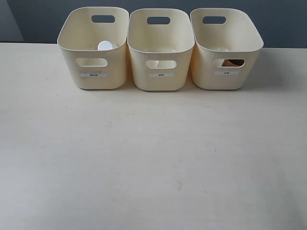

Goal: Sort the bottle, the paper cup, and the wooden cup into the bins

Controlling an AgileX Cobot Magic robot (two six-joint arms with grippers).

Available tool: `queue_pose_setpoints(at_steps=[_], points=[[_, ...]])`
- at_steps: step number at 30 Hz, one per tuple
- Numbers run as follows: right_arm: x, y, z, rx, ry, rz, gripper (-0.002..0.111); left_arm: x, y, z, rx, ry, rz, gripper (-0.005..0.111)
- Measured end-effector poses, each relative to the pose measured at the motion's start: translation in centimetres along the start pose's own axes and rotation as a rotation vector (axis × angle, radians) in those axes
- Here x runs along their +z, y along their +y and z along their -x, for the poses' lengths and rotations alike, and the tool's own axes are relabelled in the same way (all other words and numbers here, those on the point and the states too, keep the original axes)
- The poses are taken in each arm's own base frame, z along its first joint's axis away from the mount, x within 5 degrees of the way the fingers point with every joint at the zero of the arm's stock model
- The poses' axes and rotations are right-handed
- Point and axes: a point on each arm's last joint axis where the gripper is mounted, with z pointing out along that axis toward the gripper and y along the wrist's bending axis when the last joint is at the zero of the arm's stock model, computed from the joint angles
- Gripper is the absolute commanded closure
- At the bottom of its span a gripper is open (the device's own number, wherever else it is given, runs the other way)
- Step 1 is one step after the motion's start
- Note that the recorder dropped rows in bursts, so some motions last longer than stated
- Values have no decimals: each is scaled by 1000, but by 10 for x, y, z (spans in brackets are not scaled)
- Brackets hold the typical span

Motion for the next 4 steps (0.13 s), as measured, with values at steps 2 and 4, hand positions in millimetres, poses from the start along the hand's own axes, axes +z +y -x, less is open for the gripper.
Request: queue_pose_setpoints(at_steps=[2, 4], points=[[0, 0, 0, 0, 0, 0, 109, 0, 0, 0, 0, 0, 0, 107], [0, 0, 0, 0, 0, 0, 109, 0, 0, 0, 0, 0, 0, 107]])
